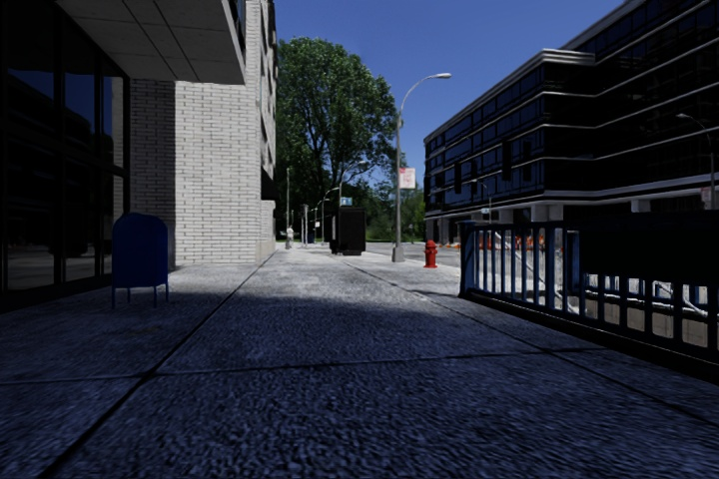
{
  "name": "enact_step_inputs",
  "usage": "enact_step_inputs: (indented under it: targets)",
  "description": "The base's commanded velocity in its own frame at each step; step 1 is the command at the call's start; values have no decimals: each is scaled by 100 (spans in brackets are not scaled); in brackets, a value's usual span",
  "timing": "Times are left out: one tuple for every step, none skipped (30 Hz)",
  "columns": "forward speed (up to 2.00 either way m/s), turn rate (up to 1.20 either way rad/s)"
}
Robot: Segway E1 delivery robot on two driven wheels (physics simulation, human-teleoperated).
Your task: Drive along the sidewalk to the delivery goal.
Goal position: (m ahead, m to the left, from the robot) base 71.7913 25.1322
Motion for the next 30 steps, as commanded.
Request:
enact_step_inputs:
  targets:
    - [200, 35]
    - [200, 39]
    - [200, 39]
    - [200, 39]
    - [200, 39]
    - [200, 39]
    - [200, 39]
    - [200, 39]
    - [200, 39]
    - [200, 39]
    - [200, 39]
    - [200, 38]
    - [200, 30]
    - [200, 30]
    - [200, 0]
    - [200, 0]
    - [200, 0]
    - [200, 0]
    - [200, 0]
    - [200, 0]
    - [200, 0]
    - [200, 0]
    - [200, 0]
    - [200, 0]
    - [200, 0]
    - [200, 0]
    - [200, 0]
    - [200, 0]
    - [200, 0]
    - [200, 0]
